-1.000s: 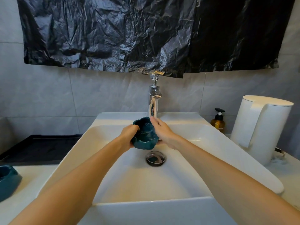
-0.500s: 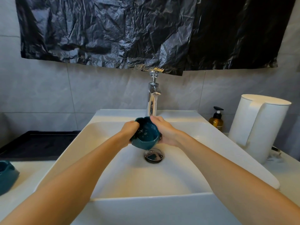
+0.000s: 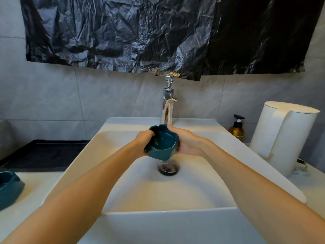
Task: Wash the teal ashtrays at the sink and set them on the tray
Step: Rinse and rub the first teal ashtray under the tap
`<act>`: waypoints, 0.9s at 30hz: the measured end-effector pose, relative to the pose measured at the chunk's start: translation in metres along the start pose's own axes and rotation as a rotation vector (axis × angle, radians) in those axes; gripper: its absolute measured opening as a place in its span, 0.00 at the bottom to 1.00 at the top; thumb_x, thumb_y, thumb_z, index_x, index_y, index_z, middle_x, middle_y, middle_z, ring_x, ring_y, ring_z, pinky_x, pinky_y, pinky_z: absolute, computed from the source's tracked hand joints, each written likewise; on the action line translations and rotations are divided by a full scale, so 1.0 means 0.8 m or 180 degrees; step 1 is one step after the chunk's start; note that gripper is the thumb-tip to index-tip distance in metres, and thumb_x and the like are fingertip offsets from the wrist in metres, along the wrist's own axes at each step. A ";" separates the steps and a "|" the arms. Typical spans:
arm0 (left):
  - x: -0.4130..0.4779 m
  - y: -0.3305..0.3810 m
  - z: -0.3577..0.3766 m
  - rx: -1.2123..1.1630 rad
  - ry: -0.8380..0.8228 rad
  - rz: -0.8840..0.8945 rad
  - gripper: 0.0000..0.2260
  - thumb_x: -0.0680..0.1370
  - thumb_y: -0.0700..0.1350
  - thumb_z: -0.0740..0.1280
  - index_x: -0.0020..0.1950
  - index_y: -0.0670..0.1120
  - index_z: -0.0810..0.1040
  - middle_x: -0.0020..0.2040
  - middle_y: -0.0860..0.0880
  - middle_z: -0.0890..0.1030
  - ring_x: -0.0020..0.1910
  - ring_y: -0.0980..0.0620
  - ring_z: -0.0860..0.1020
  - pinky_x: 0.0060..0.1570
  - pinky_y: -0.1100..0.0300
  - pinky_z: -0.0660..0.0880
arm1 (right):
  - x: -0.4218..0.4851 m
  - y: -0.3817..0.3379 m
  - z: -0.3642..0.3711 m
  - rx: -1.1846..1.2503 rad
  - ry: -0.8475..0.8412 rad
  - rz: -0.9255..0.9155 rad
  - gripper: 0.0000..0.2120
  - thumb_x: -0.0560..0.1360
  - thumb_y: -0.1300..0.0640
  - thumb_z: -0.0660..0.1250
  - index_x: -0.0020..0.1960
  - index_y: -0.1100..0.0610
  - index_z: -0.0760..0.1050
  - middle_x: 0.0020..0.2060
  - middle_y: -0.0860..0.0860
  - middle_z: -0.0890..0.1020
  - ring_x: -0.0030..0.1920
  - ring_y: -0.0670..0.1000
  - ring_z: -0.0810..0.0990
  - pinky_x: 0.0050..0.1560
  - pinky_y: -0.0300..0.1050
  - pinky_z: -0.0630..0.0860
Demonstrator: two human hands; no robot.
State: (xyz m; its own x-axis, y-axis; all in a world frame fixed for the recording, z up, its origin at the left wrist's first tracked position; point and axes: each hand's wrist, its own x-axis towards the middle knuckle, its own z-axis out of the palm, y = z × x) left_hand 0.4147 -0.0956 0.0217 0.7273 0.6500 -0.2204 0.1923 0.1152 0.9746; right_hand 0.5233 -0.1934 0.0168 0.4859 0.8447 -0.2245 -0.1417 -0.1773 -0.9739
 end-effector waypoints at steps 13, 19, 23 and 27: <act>0.017 0.008 0.031 0.0592 -0.0207 0.1045 0.21 0.78 0.61 0.57 0.57 0.46 0.76 0.53 0.45 0.79 0.54 0.46 0.77 0.52 0.53 0.77 | -0.012 -0.017 -0.009 -0.2019 0.1272 -0.0779 0.19 0.79 0.65 0.52 0.65 0.54 0.71 0.57 0.56 0.77 0.54 0.56 0.75 0.56 0.50 0.75; 0.022 0.006 0.022 0.0167 -0.1259 0.0783 0.20 0.81 0.57 0.54 0.66 0.47 0.72 0.59 0.45 0.78 0.59 0.48 0.76 0.56 0.57 0.75 | -0.014 -0.021 -0.016 -0.1578 0.1443 -0.0633 0.20 0.76 0.65 0.51 0.61 0.52 0.74 0.51 0.56 0.79 0.48 0.56 0.77 0.40 0.43 0.73; 0.019 -0.004 0.038 0.0032 -0.0789 0.1171 0.16 0.84 0.46 0.53 0.70 0.54 0.67 0.64 0.47 0.74 0.61 0.50 0.73 0.58 0.55 0.75 | -0.013 -0.023 -0.016 -0.1164 0.1690 -0.0600 0.18 0.73 0.63 0.53 0.56 0.51 0.75 0.52 0.57 0.80 0.51 0.60 0.79 0.55 0.56 0.78; 0.023 -0.005 0.046 0.1369 0.0432 0.1965 0.15 0.82 0.38 0.55 0.67 0.44 0.72 0.62 0.43 0.77 0.58 0.47 0.75 0.58 0.55 0.73 | -0.014 -0.021 -0.011 -0.1633 0.1959 -0.0680 0.18 0.73 0.62 0.53 0.58 0.48 0.72 0.53 0.55 0.79 0.52 0.58 0.77 0.57 0.57 0.76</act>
State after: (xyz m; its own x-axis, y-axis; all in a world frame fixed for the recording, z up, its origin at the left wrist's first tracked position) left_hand 0.4519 -0.1114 0.0125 0.7041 0.5914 0.3931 0.0370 -0.5834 0.8113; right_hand 0.5277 -0.2039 0.0354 0.8640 0.4853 0.1342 0.3459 -0.3786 -0.8585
